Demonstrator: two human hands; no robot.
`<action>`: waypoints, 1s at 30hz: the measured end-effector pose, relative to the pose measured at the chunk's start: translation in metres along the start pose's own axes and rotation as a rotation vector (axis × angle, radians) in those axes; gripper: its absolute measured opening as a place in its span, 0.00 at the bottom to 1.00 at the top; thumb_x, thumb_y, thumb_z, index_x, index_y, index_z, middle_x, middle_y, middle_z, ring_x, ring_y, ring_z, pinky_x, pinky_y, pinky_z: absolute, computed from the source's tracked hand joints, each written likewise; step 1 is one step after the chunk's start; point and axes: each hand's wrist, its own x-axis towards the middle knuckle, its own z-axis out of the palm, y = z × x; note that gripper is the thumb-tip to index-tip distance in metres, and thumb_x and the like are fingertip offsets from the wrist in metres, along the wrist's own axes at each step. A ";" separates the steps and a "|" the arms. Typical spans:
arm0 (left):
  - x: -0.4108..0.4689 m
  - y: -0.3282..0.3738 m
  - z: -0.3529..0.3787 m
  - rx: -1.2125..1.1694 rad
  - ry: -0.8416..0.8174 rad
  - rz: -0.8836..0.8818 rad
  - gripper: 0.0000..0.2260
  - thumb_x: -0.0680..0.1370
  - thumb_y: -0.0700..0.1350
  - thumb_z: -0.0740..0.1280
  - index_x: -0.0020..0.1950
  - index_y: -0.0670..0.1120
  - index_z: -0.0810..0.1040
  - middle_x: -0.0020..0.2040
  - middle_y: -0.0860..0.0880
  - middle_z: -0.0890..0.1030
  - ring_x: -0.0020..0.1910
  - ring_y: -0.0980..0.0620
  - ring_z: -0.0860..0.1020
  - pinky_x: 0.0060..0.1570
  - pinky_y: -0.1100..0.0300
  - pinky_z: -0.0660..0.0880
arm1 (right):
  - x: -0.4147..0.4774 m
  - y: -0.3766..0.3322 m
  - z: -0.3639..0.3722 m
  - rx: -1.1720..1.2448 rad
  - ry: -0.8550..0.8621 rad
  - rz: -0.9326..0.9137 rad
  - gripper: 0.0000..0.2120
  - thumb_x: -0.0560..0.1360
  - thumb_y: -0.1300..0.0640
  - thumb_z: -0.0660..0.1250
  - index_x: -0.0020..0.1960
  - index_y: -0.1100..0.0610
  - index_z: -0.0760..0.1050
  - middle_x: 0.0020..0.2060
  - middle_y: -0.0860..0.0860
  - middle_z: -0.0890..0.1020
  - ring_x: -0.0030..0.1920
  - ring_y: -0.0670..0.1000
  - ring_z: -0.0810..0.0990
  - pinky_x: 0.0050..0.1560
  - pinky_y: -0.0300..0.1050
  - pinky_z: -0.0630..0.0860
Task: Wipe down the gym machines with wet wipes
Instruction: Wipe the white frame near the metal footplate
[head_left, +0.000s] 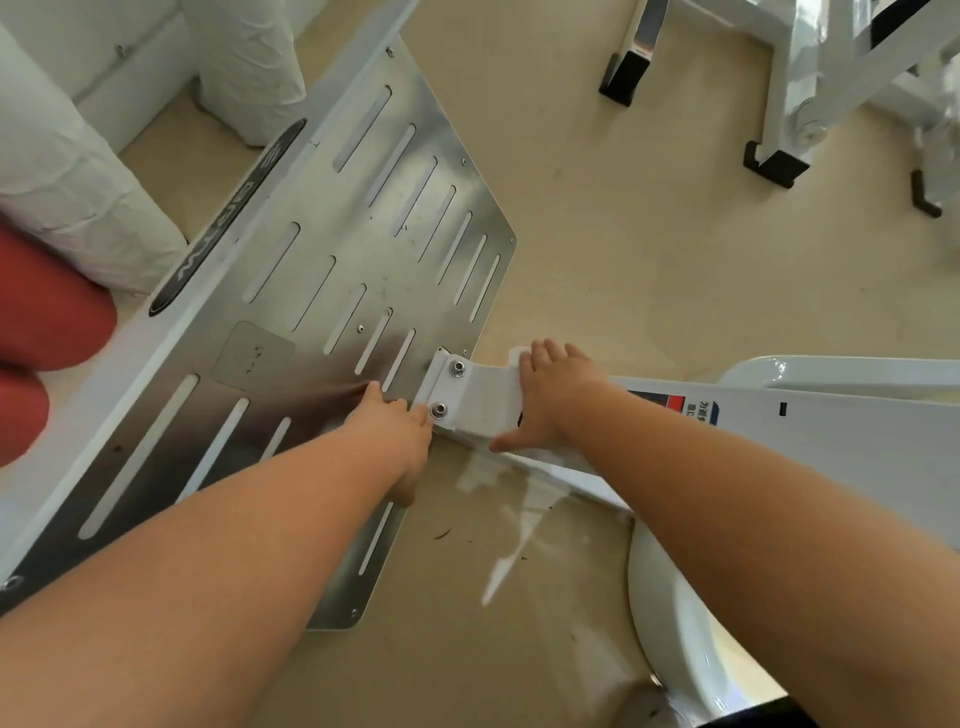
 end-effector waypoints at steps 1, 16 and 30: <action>-0.001 0.001 -0.001 0.006 -0.006 -0.002 0.41 0.77 0.59 0.64 0.83 0.44 0.49 0.81 0.46 0.56 0.78 0.45 0.60 0.75 0.34 0.50 | 0.005 -0.004 -0.002 0.013 0.001 0.016 0.68 0.65 0.16 0.57 0.82 0.64 0.39 0.83 0.61 0.45 0.83 0.60 0.42 0.81 0.59 0.44; 0.000 -0.012 -0.005 -0.011 -0.063 0.055 0.36 0.78 0.57 0.62 0.82 0.46 0.56 0.82 0.46 0.54 0.81 0.48 0.51 0.77 0.37 0.41 | 0.018 -0.022 0.005 -0.040 0.018 0.054 0.69 0.64 0.15 0.56 0.82 0.65 0.36 0.82 0.62 0.41 0.82 0.62 0.40 0.81 0.61 0.44; -0.001 -0.016 -0.002 -0.021 -0.043 0.055 0.35 0.79 0.58 0.61 0.82 0.46 0.55 0.82 0.46 0.54 0.81 0.49 0.50 0.77 0.38 0.39 | -0.001 -0.061 0.029 -0.167 0.048 -0.173 0.65 0.69 0.18 0.55 0.81 0.64 0.34 0.81 0.62 0.37 0.81 0.62 0.36 0.81 0.60 0.38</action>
